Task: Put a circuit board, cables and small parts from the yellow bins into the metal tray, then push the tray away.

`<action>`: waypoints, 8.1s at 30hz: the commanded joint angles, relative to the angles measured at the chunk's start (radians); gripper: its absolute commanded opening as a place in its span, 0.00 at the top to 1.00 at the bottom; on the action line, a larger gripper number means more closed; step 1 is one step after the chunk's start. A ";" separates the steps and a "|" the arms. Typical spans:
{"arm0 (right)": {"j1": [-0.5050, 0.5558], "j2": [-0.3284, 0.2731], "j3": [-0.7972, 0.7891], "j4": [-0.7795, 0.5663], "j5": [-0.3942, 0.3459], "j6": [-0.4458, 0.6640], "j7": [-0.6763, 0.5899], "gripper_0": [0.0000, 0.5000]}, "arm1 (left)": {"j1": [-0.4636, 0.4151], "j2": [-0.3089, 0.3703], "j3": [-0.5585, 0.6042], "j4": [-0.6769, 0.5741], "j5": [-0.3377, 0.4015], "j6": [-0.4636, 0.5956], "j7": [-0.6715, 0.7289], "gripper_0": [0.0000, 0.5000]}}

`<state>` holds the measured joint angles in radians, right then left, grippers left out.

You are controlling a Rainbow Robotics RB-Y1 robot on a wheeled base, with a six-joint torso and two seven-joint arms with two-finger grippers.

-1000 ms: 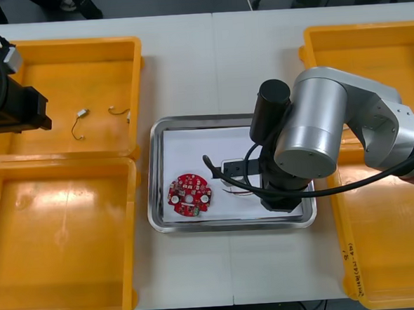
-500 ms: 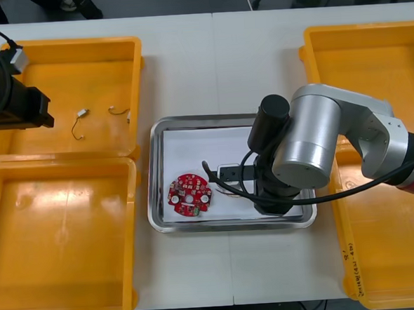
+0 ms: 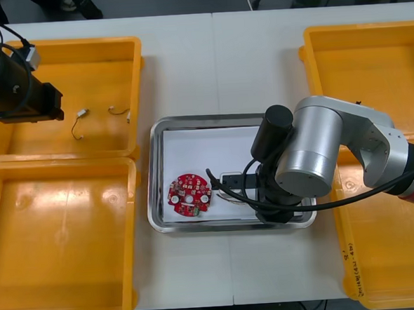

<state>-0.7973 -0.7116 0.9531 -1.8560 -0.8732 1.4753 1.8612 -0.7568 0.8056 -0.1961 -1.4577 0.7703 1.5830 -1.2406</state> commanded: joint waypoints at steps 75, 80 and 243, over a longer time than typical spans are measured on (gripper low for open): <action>0.004 -0.023 -0.976 0.097 0.180 0.445 -0.336 0.00 | -0.138 -0.157 -0.157 0.375 -0.045 -0.417 -0.244 0.00; 0.003 -0.023 -1.004 0.159 0.267 0.445 -0.336 0.00 | -0.138 -0.155 -0.157 0.373 -0.045 -0.422 -0.246 0.00; -0.183 -0.022 -1.024 1.029 0.384 -0.402 -0.112 1.00 | 0.085 -0.226 0.038 0.076 -0.172 -0.161 0.035 0.00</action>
<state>-0.9324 -0.6809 -0.0422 -0.8242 -0.4809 1.0895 1.7233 -0.6824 0.5974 -0.1366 -1.3541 0.6135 1.4368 -1.3019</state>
